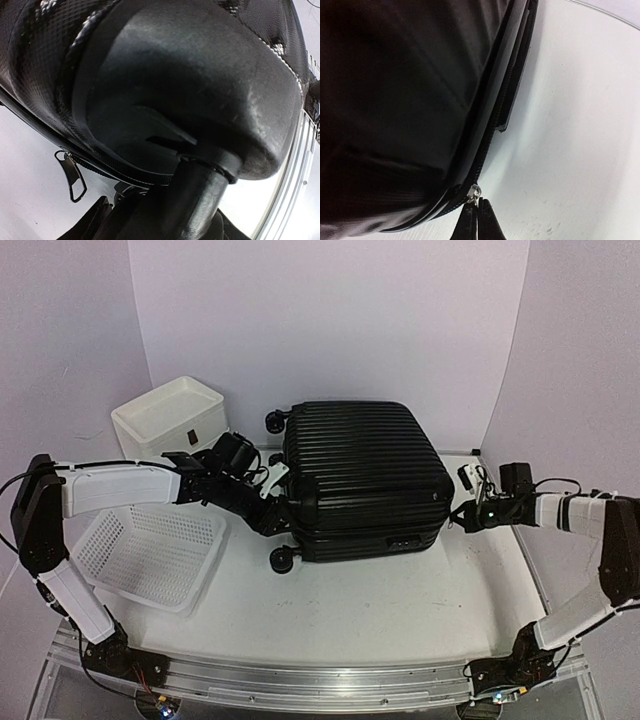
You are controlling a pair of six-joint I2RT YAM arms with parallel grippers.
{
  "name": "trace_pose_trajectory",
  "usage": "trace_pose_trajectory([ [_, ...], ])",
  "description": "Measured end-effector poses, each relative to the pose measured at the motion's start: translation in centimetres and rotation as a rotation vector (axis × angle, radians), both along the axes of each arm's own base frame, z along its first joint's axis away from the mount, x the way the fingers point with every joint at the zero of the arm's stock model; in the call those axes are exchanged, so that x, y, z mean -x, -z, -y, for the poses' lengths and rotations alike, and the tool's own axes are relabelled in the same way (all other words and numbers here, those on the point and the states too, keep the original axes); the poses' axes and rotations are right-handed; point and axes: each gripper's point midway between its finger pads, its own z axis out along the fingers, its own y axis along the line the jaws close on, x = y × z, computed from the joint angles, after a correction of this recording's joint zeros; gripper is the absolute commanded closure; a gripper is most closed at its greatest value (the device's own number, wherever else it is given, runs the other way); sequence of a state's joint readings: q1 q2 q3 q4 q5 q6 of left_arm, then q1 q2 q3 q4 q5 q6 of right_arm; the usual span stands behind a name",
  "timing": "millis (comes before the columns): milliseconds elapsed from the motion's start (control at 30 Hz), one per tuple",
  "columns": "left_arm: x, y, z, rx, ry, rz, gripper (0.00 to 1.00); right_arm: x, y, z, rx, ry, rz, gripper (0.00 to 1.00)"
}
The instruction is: Open, take out, and arrange the luggage
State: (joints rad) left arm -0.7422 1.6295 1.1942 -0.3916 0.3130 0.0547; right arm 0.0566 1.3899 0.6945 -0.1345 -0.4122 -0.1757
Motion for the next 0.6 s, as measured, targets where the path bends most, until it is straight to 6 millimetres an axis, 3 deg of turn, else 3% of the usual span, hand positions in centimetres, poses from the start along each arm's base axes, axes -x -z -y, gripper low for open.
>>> trace_pose_trajectory([
  [267,-0.3,-0.1,-0.1,0.004,-0.009,0.003,0.93,-6.2,-0.3,-0.7,-0.161,-0.176,0.059,1.00],
  [333,-0.4,-0.1,-0.2,0.005,-0.014,0.002,0.87,-8.4,-0.5,-1.2,-0.208,-0.232,0.081,1.00],
  [367,-0.5,-0.1,-0.2,0.006,-0.019,0.000,0.76,-9.6,-0.6,-1.5,-0.234,-0.265,0.095,1.00],
  [400,-0.5,-0.1,-0.2,0.008,-0.022,-0.002,0.55,-10.2,-0.6,-1.7,-0.252,-0.286,0.103,1.00],
  [467,-0.6,-0.1,-0.4,0.014,-0.037,-0.017,0.28,-11.5,-0.6,-2.3,-0.296,-0.336,0.122,1.00],
  [533,-0.5,0.0,-0.6,0.017,-0.042,-0.040,0.08,-12.1,-0.8,-2.7,-0.321,-0.362,0.138,1.00],
  [600,0.0,0.2,-1.5,0.003,-0.066,-0.087,0.01,-12.5,-0.8,-2.6,-0.320,-0.367,0.163,1.00],
])
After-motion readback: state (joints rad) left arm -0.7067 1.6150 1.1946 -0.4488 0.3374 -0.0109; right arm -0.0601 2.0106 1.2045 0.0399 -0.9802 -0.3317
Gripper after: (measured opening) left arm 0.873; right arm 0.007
